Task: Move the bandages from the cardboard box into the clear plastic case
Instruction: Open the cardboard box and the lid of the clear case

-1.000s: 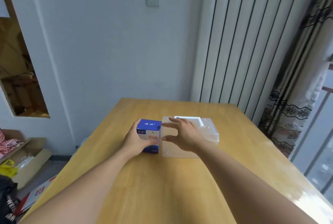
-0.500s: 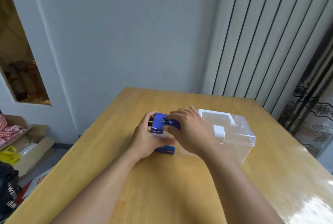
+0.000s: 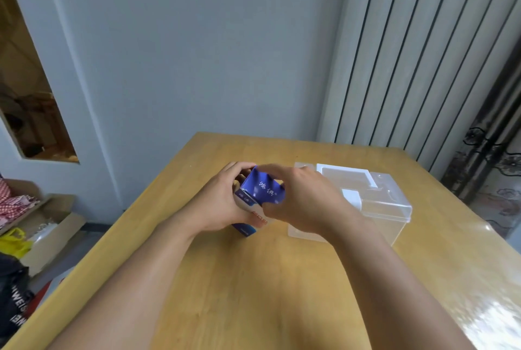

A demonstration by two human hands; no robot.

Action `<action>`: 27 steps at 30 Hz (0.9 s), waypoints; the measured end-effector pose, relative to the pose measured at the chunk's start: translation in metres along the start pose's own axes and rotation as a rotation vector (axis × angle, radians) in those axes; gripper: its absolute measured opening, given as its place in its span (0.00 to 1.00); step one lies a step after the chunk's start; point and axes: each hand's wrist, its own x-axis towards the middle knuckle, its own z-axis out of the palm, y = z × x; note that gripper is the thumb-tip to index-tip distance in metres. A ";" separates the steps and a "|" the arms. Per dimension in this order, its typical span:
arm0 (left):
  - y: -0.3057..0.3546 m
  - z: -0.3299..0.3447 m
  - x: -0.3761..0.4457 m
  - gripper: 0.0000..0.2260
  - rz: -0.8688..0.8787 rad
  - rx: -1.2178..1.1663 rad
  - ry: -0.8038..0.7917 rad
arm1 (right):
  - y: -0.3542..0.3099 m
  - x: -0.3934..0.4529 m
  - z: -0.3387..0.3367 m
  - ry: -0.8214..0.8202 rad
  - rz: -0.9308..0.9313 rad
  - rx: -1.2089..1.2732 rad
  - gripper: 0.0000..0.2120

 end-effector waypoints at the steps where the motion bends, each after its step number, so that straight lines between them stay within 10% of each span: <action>1: 0.000 -0.001 0.001 0.43 0.002 0.011 0.000 | -0.001 0.000 0.001 0.018 -0.011 -0.022 0.33; 11: -0.007 -0.005 -0.004 0.36 -0.107 -0.091 -0.063 | 0.009 0.010 0.012 0.214 -0.048 0.055 0.19; 17: -0.013 -0.008 -0.003 0.37 -0.221 -0.293 -0.039 | 0.025 0.017 0.016 0.665 0.074 0.003 0.11; 24: -0.005 0.000 -0.002 0.20 -0.342 -0.327 0.088 | 0.008 0.011 0.021 0.282 -0.039 -0.125 0.19; 27: -0.004 0.000 0.000 0.27 -0.423 -0.374 0.062 | 0.003 0.009 0.022 0.197 -0.062 -0.160 0.29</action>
